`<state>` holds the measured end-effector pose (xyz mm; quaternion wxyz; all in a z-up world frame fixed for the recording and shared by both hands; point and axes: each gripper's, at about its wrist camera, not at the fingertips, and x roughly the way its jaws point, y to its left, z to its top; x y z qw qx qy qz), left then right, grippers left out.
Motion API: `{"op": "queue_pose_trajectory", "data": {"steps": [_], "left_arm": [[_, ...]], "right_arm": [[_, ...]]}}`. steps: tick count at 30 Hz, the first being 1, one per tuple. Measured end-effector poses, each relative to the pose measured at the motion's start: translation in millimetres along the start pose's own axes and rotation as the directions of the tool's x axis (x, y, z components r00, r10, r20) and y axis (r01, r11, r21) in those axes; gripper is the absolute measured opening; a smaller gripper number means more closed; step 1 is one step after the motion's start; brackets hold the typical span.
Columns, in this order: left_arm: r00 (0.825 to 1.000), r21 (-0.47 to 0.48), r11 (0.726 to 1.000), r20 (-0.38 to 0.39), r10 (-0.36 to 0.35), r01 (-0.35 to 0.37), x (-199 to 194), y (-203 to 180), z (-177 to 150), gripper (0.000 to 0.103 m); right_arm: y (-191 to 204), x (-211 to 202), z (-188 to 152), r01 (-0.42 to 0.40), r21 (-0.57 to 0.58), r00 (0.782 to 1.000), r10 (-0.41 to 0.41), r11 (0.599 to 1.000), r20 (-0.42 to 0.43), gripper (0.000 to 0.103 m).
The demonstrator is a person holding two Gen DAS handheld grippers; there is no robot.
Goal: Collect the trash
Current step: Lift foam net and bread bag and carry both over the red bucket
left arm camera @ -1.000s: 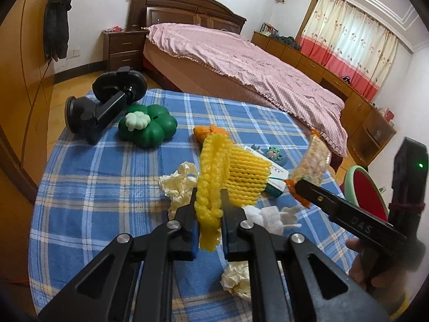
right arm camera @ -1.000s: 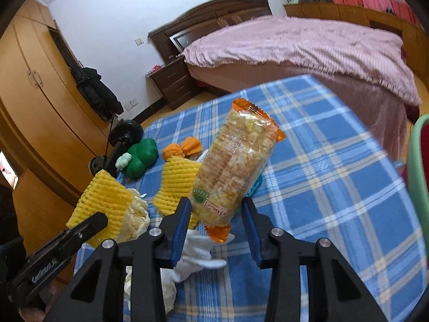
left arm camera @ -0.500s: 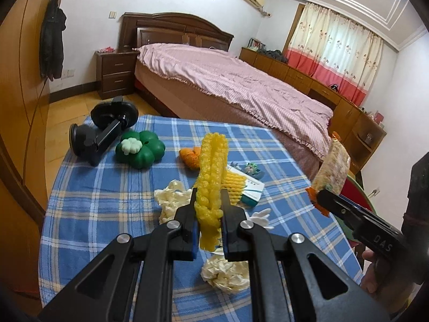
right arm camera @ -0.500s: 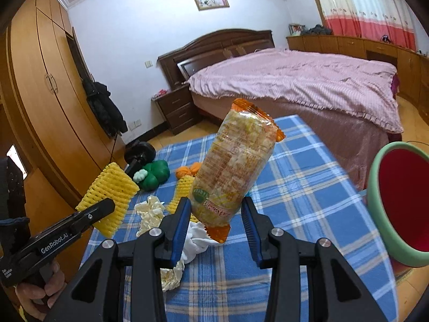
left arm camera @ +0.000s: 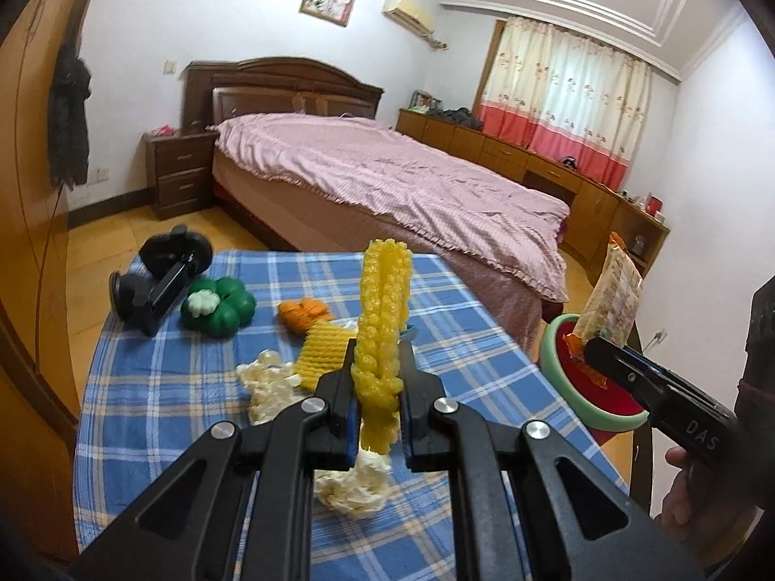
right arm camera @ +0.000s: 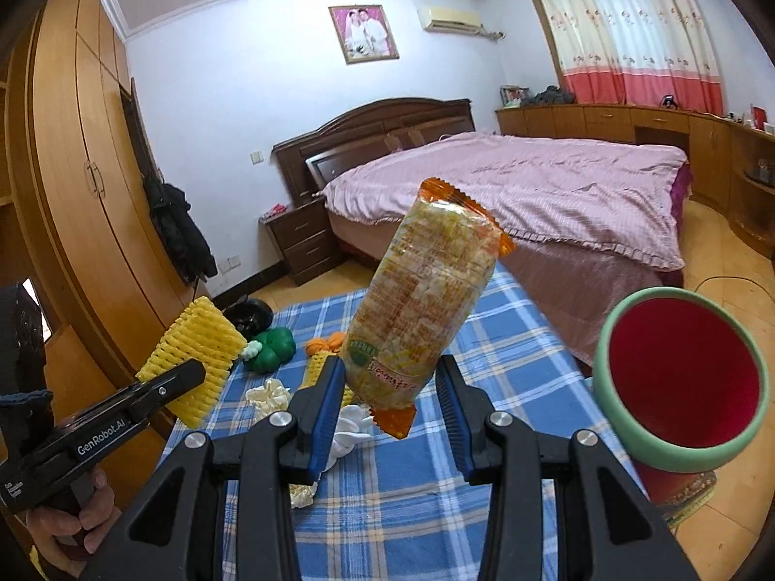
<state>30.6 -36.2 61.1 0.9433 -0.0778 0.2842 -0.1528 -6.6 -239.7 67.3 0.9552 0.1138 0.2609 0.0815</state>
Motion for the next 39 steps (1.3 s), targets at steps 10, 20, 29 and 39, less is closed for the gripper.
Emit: {"op": "queue_pose_trajectory", "data": {"steps": [10, 20, 29, 39], "left_arm": [[0.998, 0.102, 0.993, 0.018, -0.067, 0.065, 0, -55, 13, 0.012], [0.988, 0.197, 0.968, -0.034, -0.152, 0.156, 34, -121, 15, 0.012], [0.971, 0.27, 0.934, -0.103, -0.214, 0.234, 73, -177, 9, 0.012], [0.947, 0.313, 0.904, -0.228, -0.225, 0.29, 136, -226, -10, 0.012]], "right_arm": [[-33, -47, -1, 0.084, 0.05, 0.994, -0.088, 0.995, 0.071, 0.042], [-94, -69, -7, 0.18, 0.128, 0.977, -0.192, 0.975, 0.089, 0.042], [-149, -66, -9, 0.248, 0.195, 0.963, -0.263, 0.949, 0.052, 0.042], [-206, -42, -20, 0.279, 0.277, 0.959, -0.28, 0.919, -0.037, 0.042]]}}
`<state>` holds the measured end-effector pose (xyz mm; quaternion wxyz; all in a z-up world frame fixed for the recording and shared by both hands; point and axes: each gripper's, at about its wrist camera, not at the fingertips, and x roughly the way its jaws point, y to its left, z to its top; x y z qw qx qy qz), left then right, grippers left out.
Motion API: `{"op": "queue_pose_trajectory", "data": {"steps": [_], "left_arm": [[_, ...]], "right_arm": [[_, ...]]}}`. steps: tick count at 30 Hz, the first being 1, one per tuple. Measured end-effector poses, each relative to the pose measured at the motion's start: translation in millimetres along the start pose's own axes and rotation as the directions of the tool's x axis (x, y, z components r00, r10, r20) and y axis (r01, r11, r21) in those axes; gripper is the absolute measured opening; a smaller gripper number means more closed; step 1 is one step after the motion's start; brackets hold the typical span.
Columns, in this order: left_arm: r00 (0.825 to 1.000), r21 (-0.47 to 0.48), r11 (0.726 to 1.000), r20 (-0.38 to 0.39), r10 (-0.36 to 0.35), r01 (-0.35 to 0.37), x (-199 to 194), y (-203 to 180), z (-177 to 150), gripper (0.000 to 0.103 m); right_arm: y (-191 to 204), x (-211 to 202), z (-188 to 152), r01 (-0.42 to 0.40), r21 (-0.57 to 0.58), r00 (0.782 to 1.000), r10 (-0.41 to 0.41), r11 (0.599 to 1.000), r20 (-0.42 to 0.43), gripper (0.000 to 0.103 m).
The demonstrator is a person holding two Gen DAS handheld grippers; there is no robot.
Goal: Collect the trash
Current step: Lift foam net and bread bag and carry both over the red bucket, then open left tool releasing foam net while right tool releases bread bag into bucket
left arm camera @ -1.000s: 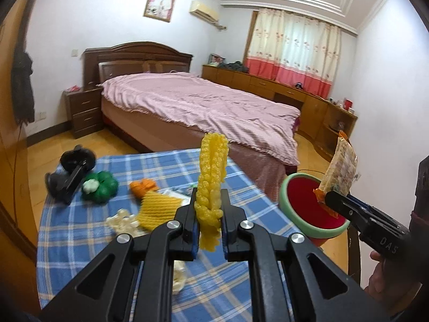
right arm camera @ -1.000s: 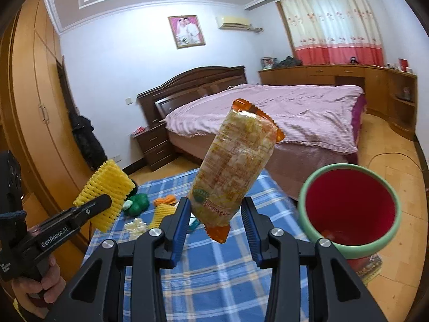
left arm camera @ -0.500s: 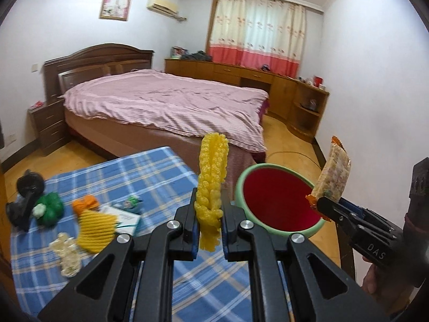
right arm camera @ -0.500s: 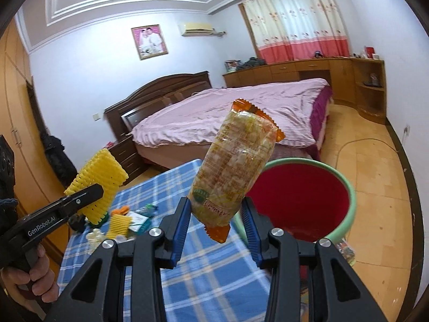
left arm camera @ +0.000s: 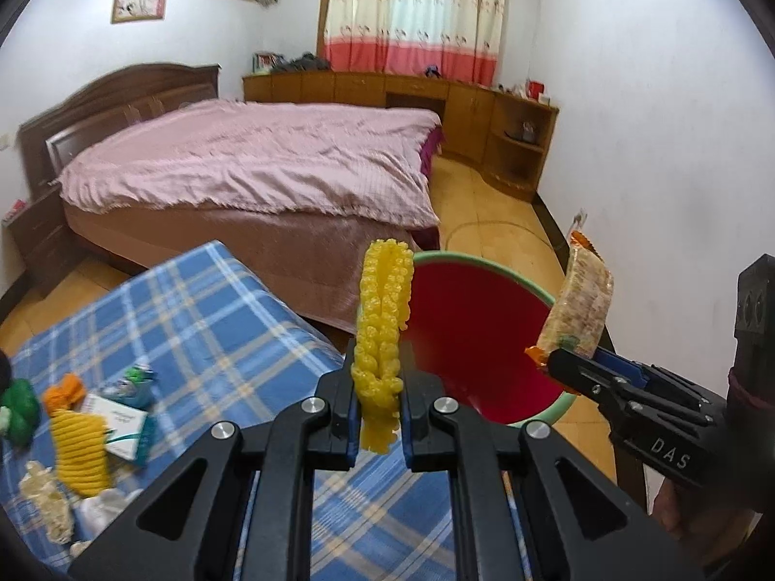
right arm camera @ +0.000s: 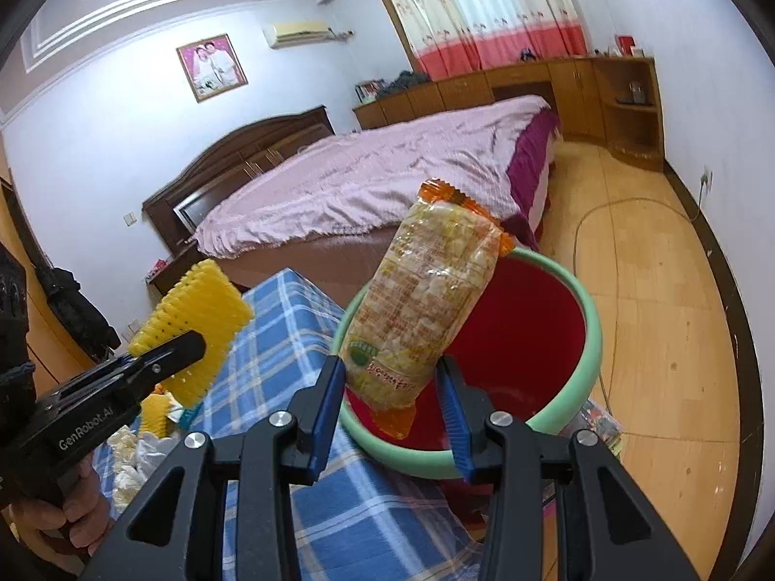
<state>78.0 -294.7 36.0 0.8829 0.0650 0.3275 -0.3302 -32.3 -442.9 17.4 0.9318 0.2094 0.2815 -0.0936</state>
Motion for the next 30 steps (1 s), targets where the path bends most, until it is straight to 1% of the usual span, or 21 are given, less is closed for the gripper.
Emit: {"op": "queue_pose_trajectory", "data": {"steps": [8, 13, 17, 18, 19, 22, 24, 30], "left_arm": [[0.995, 0.006, 0.999, -0.082, -0.053, 0.054, 55, -18, 4, 0.012], [0.991, 0.004, 0.997, -0.115, -0.073, 0.074, 78, -25, 5, 0.012], [0.986, 0.003, 0.997, -0.146, -0.075, 0.077, 90, -25, 1, 0.012], [0.985, 0.005, 0.997, -0.155, -0.074, 0.076, 92, -26, 1, 0.015], [0.983, 0.006, 0.997, -0.165, -0.074, 0.076, 94, -26, 0, 0.021], [0.984, 0.004, 0.997, -0.162, -0.073, 0.075, 95, -27, 0, 0.036], [0.986, 0.005, 0.998, -0.156, -0.065, 0.067, 93, -27, 1, 0.038], [0.988, -0.018, 0.998, -0.147, -0.055, 0.053, 83, -21, 2, 0.038]], "right_arm": [[-28, 32, 9, 0.035, 0.036, 0.998, -0.033, 0.999, -0.047, 0.042], [-40, 46, 10, 0.052, 0.057, 0.996, -0.048, 0.997, -0.07, 0.043], [-48, 49, 11, 0.063, 0.072, 0.996, -0.059, 0.995, -0.064, 0.044], [-49, 49, 11, 0.063, 0.077, 0.996, -0.059, 0.995, -0.062, 0.044], [-50, 50, 12, 0.065, 0.085, 0.996, -0.06, 0.994, -0.06, 0.046], [-56, 49, 11, 0.067, 0.112, 0.997, -0.062, 0.991, -0.052, 0.053], [-59, 49, 11, 0.064, 0.13, 0.997, -0.058, 0.989, -0.05, 0.053], [-59, 44, 10, 0.059, 0.139, 0.998, -0.054, 0.989, -0.042, 0.055]]}}
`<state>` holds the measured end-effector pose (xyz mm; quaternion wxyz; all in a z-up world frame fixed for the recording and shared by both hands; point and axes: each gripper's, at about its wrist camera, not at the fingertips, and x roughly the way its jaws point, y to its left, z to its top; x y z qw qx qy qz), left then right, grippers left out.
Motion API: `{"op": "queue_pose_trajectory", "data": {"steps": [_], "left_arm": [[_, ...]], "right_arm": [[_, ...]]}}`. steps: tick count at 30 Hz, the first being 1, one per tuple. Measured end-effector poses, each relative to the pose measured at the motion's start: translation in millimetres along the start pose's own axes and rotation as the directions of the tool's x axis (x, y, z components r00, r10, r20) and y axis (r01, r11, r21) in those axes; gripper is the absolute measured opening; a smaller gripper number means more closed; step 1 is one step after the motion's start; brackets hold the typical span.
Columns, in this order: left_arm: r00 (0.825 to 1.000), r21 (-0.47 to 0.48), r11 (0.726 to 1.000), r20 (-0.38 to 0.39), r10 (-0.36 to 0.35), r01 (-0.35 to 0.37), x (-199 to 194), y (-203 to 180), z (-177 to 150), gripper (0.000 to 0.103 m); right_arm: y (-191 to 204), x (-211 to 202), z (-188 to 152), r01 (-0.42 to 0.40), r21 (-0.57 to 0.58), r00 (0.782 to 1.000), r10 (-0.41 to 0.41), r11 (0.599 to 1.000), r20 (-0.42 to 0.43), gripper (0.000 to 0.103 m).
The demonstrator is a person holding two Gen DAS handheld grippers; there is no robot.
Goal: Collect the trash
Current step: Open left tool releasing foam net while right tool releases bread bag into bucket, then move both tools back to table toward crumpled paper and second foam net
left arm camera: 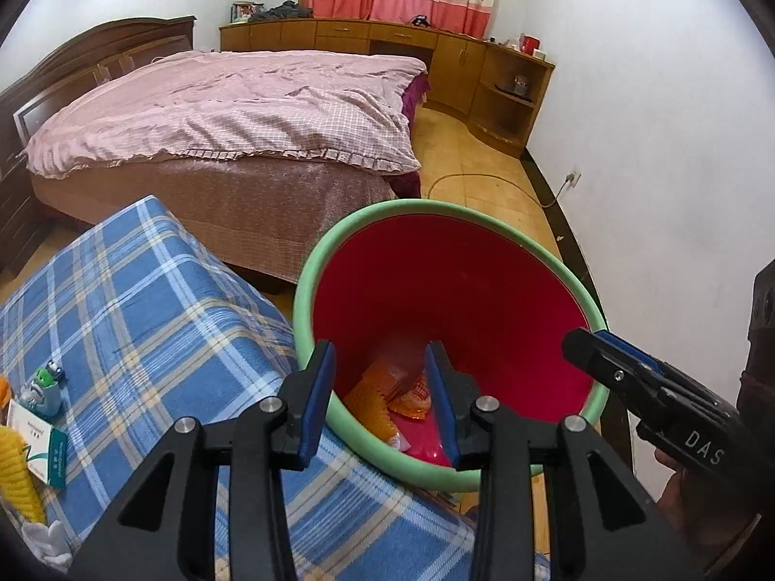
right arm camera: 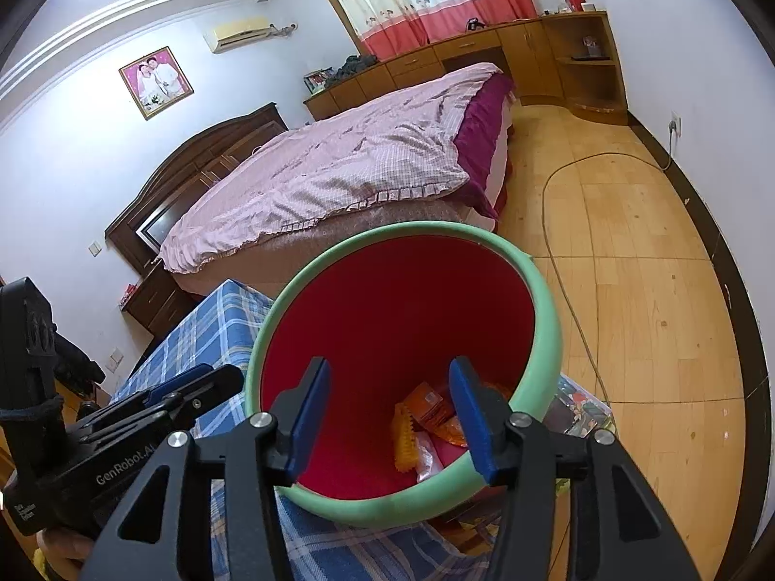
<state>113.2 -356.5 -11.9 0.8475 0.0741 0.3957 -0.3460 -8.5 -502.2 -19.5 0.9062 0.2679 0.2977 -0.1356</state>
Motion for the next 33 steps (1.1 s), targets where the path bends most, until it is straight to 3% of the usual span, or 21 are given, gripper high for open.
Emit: {"op": "queue_pose_trajectory", "data": {"steps": [7, 15, 33], "left_arm": [[1.0, -0.036, 0.999, 0.022, 0.021, -0.02, -23, 13, -5, 0.038], [0.993, -0.078, 0.993, 0.061, 0.098, -0.093, -64, 40, -12, 0.038], [0.949, -0.249, 0.941, 0.154, 0.273, -0.23, -158, 119, -43, 0.038]], "right_arm": [[7, -8, -2, -0.019, -0.006, 1.0, 0.019, 1.0, 0.01, 0.059], [27, -20, -6, -0.067, -0.008, 0.997, 0.067, 0.998, 0.026, 0.064], [117, -39, -19, -0.199, -0.121, 0.98, 0.2, 0.972, -0.007, 0.066]]}}
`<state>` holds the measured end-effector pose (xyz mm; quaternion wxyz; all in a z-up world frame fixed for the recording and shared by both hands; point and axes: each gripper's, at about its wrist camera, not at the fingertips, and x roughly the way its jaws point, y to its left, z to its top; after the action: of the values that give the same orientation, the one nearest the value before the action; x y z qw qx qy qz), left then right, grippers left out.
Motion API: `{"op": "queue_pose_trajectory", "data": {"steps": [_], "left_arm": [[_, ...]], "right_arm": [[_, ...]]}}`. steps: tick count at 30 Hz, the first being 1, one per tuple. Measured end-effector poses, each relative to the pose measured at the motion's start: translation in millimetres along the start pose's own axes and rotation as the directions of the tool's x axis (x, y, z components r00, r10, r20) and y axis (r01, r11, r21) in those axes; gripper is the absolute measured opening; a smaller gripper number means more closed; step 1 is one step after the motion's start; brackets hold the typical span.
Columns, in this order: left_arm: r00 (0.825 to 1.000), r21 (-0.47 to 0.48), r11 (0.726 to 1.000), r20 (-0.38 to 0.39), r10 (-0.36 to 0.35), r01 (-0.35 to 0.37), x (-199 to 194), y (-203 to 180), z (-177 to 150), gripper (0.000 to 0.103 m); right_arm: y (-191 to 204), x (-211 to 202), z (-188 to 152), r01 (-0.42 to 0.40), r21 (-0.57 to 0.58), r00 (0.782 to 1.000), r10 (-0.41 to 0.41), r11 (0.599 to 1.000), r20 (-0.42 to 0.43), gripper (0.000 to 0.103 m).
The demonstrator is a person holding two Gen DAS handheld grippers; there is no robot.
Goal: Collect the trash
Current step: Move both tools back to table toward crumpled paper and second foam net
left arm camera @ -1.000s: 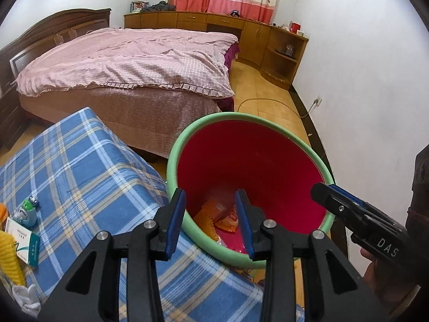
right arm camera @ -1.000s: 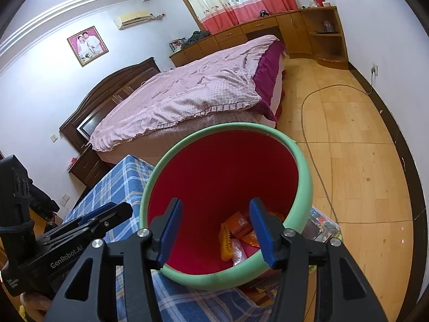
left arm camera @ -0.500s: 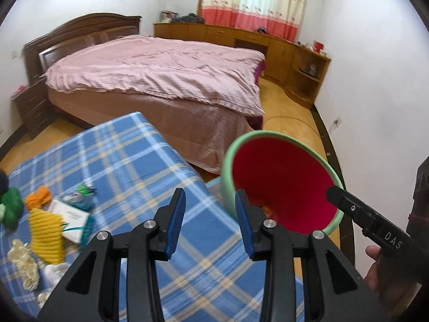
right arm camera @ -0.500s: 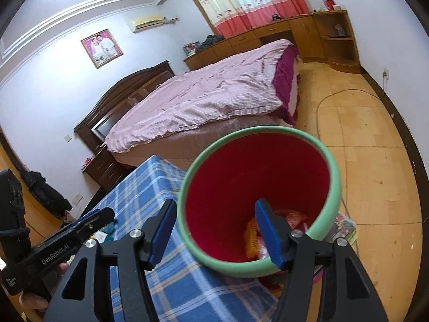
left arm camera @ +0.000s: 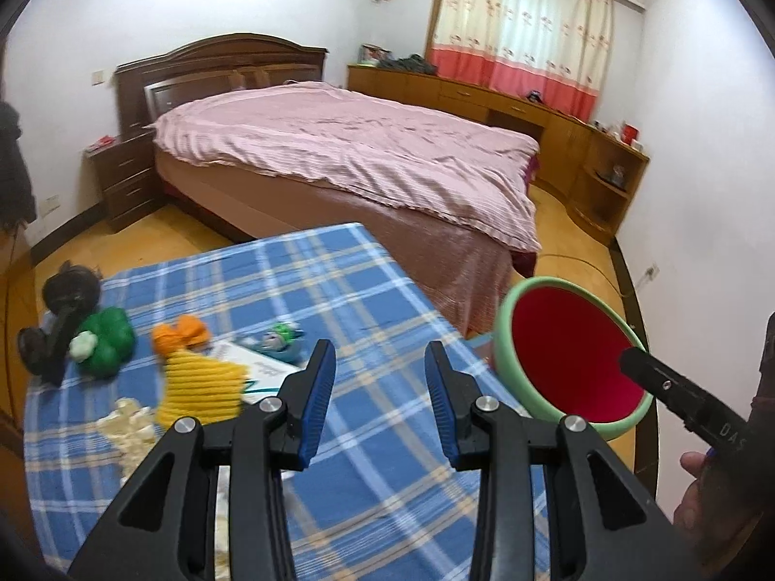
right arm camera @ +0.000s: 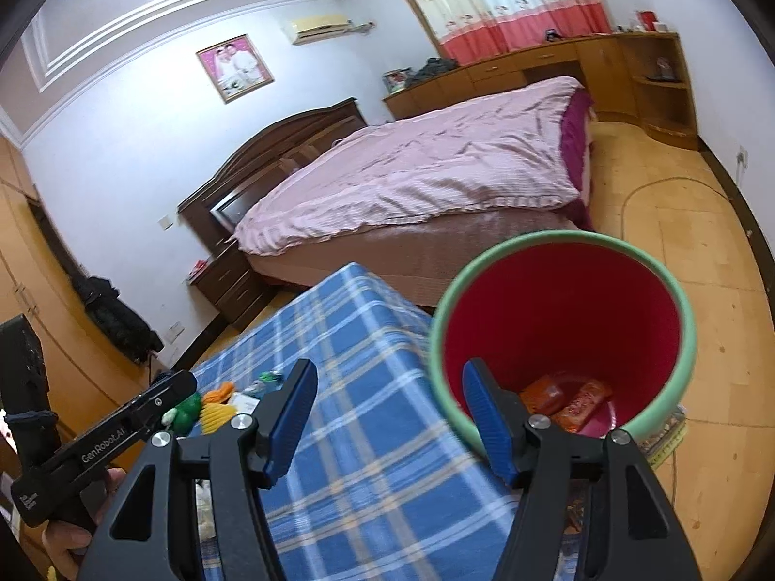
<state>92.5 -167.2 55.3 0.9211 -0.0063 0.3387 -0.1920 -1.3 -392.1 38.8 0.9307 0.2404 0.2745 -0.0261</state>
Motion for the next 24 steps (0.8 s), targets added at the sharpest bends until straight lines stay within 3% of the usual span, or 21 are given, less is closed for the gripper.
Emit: {"op": "queue_pose_trajectory", "data": {"steps": [13, 24], "left_arm": [[0.99, -0.085, 0.988, 0.044, 0.137, -0.133, -45, 75, -8, 0.038], [0.968, -0.19, 0.951, 0.004, 0.249, -0.244, -55, 149, -27, 0.039]], "right_arm": [[84, 8, -6, -0.087, -0.172, 0.996, 0.078, 0.981, -0.053, 0.068], [135, 44, -20, -0.145, -0.268, 0.983, 0.108, 0.952, -0.15, 0.068]]}}
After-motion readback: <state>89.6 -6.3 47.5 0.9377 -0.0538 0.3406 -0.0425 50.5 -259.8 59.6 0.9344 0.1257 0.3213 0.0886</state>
